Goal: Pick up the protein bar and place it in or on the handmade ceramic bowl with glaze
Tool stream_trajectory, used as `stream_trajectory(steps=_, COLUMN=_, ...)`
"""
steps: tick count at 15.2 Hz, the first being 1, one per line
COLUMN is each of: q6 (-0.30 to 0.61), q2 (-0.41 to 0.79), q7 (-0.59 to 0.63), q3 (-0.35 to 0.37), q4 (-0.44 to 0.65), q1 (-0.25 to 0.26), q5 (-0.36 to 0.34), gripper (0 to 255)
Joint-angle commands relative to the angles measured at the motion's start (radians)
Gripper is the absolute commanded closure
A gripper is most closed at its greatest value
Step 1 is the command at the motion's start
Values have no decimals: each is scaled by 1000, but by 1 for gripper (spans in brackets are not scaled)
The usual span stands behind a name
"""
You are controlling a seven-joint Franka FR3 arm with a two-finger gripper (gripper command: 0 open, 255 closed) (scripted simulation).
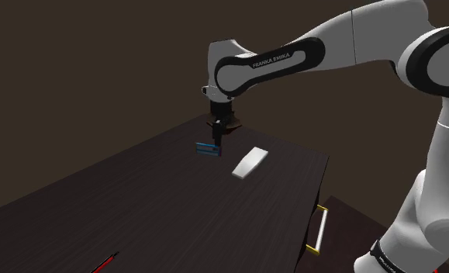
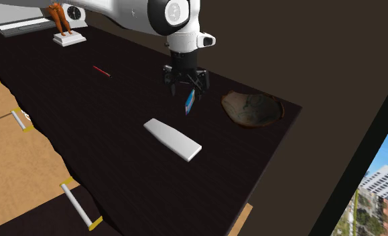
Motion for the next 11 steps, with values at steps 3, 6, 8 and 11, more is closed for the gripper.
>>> stream_trajectory(steps=3, q6=21, q2=67, q7=-9, q3=5, q4=36, q1=12, q5=-21, gripper=0)
stream_trajectory(steps=6, q6=58, q2=78, q7=-7, q3=3, q4=10, q1=11, q5=-23, gripper=0)
stream_trajectory(steps=8, q6=82, q2=85, q7=-6, q3=2, q4=-6, q1=11, q5=-25, gripper=0)
stream_trajectory(steps=11, q6=89, q2=88, q7=-6, q3=2, q4=-11, q1=11, q5=-26, gripper=0)
